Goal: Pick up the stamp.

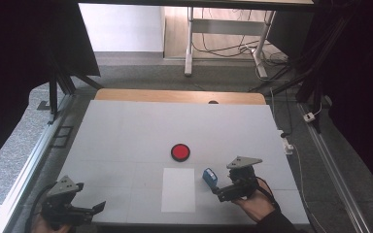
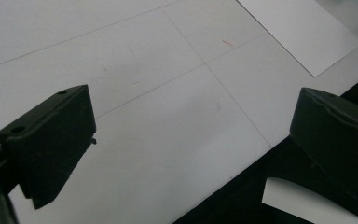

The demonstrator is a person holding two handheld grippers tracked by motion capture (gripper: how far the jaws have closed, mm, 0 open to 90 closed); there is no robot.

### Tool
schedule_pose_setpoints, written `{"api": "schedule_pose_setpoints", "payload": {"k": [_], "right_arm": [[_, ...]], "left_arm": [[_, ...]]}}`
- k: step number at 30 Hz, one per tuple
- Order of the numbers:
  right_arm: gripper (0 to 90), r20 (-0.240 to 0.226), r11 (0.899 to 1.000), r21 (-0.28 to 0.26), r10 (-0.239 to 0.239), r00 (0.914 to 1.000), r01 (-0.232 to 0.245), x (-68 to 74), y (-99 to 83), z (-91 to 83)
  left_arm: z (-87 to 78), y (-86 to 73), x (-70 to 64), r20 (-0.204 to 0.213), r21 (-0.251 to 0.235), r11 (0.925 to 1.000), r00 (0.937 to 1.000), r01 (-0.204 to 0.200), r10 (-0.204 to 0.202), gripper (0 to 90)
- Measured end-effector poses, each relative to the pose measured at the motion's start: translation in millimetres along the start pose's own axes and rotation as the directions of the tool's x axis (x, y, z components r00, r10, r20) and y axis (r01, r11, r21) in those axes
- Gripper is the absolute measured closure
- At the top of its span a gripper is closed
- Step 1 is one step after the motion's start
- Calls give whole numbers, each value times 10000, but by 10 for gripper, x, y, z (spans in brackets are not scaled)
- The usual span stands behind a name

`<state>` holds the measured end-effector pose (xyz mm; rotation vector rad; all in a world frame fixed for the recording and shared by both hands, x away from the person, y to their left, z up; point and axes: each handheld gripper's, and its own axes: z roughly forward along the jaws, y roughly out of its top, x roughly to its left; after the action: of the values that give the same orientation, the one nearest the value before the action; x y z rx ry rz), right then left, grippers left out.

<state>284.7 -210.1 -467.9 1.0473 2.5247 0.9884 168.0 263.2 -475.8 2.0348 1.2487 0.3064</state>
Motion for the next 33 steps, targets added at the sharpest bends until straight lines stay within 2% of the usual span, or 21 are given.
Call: {"api": "schedule_pose_setpoints", "payload": {"k": [9,16,20,21,22,26,33], "right_arm": [[0,-29,9984,533,-198,9998,199,40,109,217],[12,155,9952,890,-426,9990,411,70,175,395],[138,200,9942,1002,-407,9990,385,51,187,426],[138,200,9942,1002,-407,9990,385,51,187,426],[210,160,9934,1072,-421,9990,401,46,196,424],[360,66,9917,1178,-521,9986,509,46,209,424],[542,39,9915,1175,-567,9984,559,55,238,419]], "left_arm": [[3,1,3,-1,27,10000,10000,3,-3,5],[4,1,2,17,58,10000,10000,-31,31,6],[4,1,3,35,42,10000,10000,-22,21,7],[5,1,3,38,50,10000,10000,-27,26,7],[6,2,2,36,55,10000,10000,-40,40,8],[13,6,-5,16,84,9999,9999,-125,125,8],[15,8,-2,71,118,9998,9999,-148,147,8]]}}
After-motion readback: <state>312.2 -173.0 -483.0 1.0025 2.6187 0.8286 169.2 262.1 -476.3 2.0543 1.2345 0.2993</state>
